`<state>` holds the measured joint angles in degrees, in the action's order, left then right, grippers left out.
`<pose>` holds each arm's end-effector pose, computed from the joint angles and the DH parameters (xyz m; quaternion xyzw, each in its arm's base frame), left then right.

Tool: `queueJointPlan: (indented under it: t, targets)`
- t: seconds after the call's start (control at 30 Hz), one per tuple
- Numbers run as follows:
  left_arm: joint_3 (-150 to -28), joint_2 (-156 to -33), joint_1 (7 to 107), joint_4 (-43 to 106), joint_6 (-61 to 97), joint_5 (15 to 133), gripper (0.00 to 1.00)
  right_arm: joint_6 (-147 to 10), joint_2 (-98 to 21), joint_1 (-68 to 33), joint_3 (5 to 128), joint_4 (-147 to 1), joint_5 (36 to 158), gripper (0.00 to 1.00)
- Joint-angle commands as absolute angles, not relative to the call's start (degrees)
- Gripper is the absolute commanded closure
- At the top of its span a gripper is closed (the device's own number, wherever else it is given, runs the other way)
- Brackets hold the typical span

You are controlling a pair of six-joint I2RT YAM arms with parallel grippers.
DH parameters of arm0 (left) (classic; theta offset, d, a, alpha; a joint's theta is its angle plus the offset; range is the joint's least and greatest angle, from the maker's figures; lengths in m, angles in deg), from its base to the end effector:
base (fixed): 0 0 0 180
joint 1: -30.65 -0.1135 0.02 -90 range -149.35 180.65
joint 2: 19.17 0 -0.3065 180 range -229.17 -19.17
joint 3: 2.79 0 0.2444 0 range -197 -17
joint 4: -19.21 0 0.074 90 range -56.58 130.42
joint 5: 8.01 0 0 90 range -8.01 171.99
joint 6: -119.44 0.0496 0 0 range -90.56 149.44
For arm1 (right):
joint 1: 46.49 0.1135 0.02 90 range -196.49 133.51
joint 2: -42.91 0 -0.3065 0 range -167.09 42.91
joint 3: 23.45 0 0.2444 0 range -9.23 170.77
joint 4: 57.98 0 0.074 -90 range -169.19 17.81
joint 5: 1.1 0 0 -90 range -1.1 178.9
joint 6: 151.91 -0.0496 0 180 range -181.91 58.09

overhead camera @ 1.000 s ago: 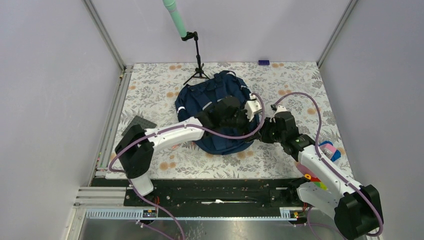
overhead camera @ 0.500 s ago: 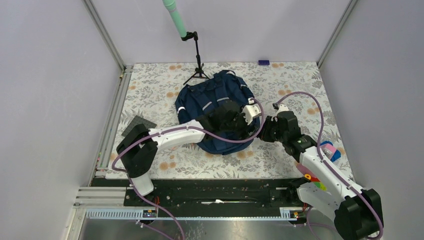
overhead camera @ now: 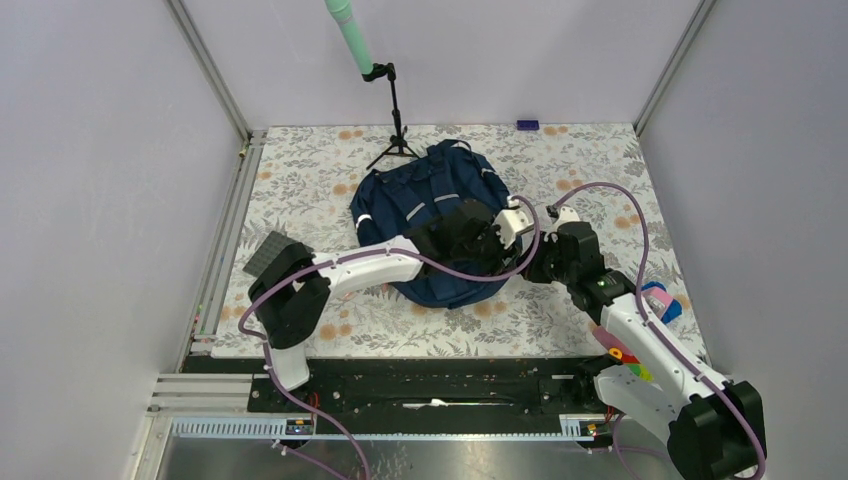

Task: Pack the student bag
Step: Zip the student bag at the center of the board.

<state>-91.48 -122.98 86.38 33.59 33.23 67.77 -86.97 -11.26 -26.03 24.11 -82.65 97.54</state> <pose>0.2351 -0.3666 0.2873 0.4796 0.7132 -0.3150 0.4026 0.1740 0.0729 0.2700 -0.0020 0.8699 0.2497 0.4254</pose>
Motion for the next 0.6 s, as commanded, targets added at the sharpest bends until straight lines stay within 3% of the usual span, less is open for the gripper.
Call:
queueJointPlan:
  t: [0.0,0.1,0.2,0.37,0.57]
  targets:
    - [-96.36,-123.78,86.05,33.33,34.95,73.41,0.67,-83.08,-8.49,-26.02,26.31,-78.81,101.13,1.00]
    - [-96.58,-122.34,85.43,32.63,34.22,73.69,0.90,-81.76,-8.30,-26.01,25.81,-79.34,101.80,1.00]
    - [-97.61,-121.42,84.69,32.20,32.40,72.25,0.98,-81.55,-8.05,-25.93,25.02,-79.16,102.71,1.00]
    - [-100.73,-122.78,83.02,32.99,29.76,68.58,1.00,-80.97,-5.57,-24.25,23.61,-77.96,104.38,1.00]
    - [-105.57,-124.06,79.88,36.76,29.61,61.64,1.00,-79.70,-4.29,-18.65,23.43,-82.41,97.83,1.00]
